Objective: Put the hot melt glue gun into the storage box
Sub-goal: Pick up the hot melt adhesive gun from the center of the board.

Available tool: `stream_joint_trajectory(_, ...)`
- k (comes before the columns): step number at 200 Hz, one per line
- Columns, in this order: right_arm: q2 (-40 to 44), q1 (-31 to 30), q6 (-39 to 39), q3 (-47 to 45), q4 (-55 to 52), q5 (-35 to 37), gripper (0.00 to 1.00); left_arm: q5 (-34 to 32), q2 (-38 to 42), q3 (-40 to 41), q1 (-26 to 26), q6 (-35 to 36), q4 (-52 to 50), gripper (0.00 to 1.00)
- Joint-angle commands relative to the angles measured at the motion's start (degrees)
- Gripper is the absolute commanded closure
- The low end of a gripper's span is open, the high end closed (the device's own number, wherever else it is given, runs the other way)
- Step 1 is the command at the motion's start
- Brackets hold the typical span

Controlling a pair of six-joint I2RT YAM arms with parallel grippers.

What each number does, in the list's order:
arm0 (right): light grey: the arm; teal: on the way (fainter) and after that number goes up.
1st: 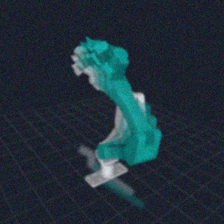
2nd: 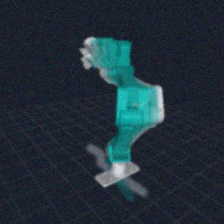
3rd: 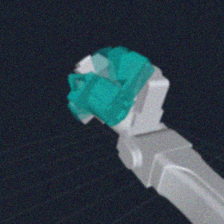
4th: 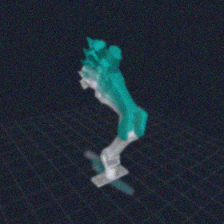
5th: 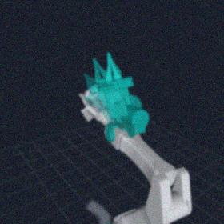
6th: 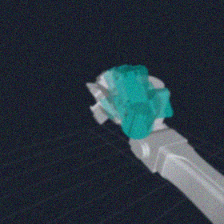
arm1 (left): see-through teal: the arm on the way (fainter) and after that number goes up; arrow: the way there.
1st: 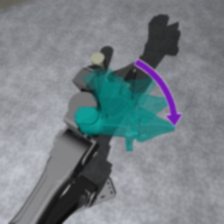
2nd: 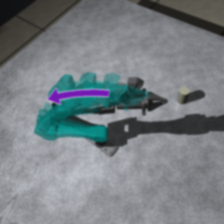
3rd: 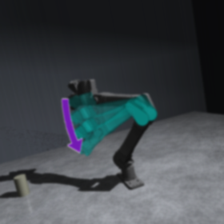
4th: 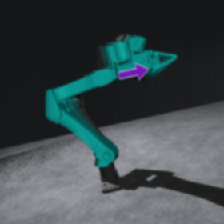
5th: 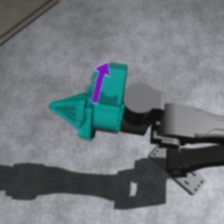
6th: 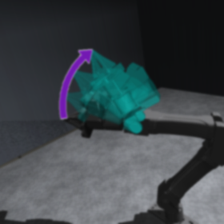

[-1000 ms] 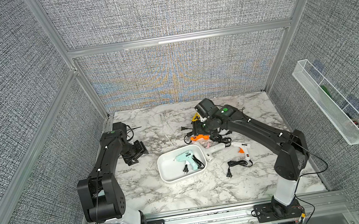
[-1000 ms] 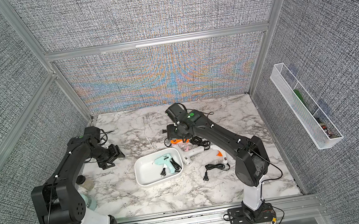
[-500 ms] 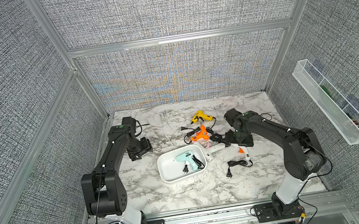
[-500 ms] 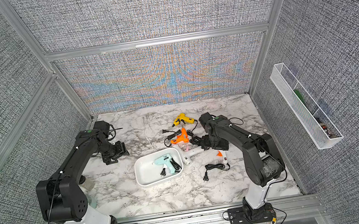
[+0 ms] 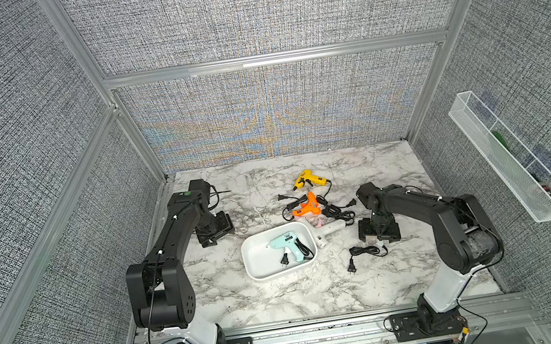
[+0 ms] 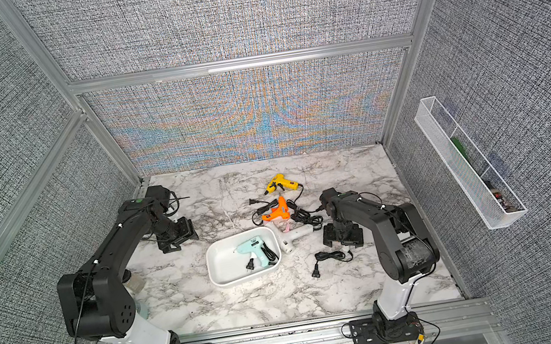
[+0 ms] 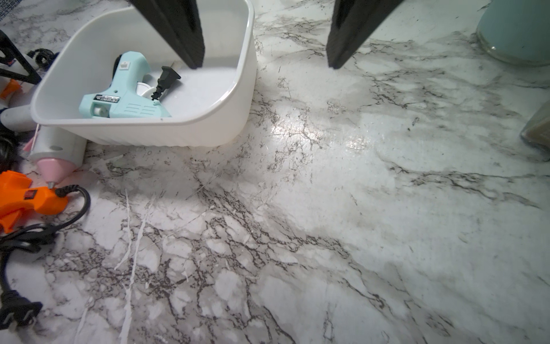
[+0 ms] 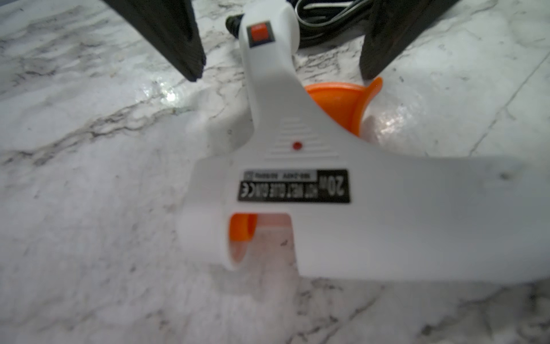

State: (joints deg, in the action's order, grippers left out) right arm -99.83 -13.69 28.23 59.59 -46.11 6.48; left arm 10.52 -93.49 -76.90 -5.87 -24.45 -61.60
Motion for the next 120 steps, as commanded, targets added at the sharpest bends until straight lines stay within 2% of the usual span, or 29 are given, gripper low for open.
stream_joint_trajectory(1, -1.0, 0.8, -0.9, -0.6, 4.3, 3.4, 0.21, -0.7, 0.6, 0.3, 0.1, 0.4, -0.6, 0.30)
stream_joint_trajectory(31, -1.1, 2.2, -2.1, -1.0, 5.0, 5.0, 0.38, -1.2, 1.1, 0.4, 0.1, 0.5, -0.7, 0.31)
stream_joint_trajectory(100, 1.3, 2.6, -3.4, -1.6, 4.9, 5.3, 0.89, -1.3, 1.0, 0.2, 0.1, 0.7, -0.8, 0.34)
stream_joint_trajectory(120, 4.6, 1.6, -3.6, -0.3, 1.6, 5.7, 0.97, -1.4, 0.9, 0.1, 0.1, 0.7, -0.7, 0.34)
